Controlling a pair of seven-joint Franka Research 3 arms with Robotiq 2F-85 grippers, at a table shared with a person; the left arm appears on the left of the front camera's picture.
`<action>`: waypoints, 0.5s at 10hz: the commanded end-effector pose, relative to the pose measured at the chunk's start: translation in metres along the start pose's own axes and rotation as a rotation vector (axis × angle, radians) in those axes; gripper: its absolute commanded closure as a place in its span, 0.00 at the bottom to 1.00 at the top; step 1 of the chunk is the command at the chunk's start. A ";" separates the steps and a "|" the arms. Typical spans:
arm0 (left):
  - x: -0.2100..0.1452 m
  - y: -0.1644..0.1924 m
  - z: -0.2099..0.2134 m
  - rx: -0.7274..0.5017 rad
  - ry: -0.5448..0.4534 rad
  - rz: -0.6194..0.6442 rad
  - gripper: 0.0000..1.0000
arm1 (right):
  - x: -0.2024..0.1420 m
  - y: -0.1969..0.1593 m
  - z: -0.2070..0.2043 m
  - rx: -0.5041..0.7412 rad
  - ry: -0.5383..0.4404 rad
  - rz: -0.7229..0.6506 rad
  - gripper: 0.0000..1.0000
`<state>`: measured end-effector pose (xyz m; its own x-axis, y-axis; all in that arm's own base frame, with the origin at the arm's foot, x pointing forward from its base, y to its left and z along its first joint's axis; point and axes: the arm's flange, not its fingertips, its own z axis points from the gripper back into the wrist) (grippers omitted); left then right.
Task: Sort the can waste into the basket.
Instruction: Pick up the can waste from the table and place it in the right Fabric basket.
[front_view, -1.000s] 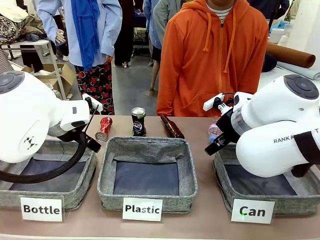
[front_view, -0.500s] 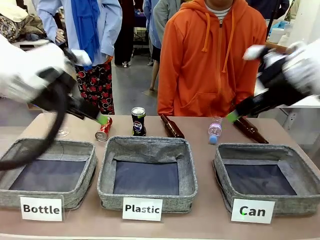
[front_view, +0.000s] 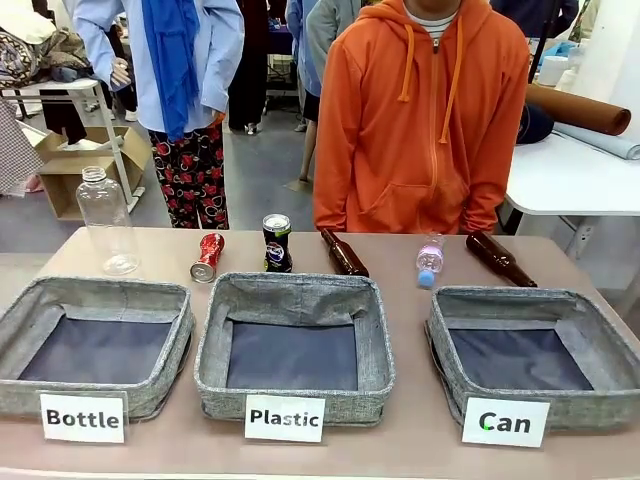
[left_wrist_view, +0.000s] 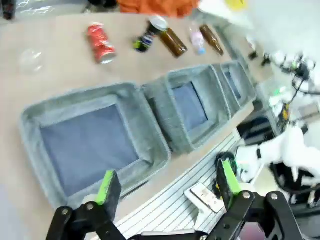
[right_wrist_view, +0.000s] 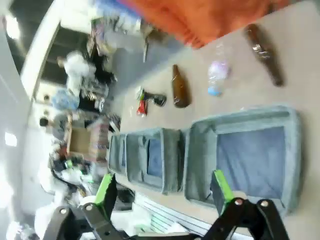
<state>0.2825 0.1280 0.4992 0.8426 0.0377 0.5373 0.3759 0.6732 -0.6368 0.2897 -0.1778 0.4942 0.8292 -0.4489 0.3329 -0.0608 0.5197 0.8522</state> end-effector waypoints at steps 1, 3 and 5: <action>-0.055 0.047 -0.016 0.007 -0.135 0.184 0.00 | -0.080 -0.059 -0.033 0.056 -0.088 -0.090 0.00; -0.074 0.088 -0.003 0.102 -0.222 0.374 0.00 | -0.002 -0.041 0.018 0.017 -0.058 -0.091 0.00; -0.039 0.076 0.034 0.026 -0.122 0.225 0.00 | -0.002 -0.041 0.018 0.017 -0.058 -0.091 0.00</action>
<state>0.2654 0.2173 0.4320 0.8485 0.3424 0.4035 0.0895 0.6586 -0.7471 0.2843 -0.2132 0.4547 0.8002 -0.5500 0.2391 0.0423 0.4494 0.8923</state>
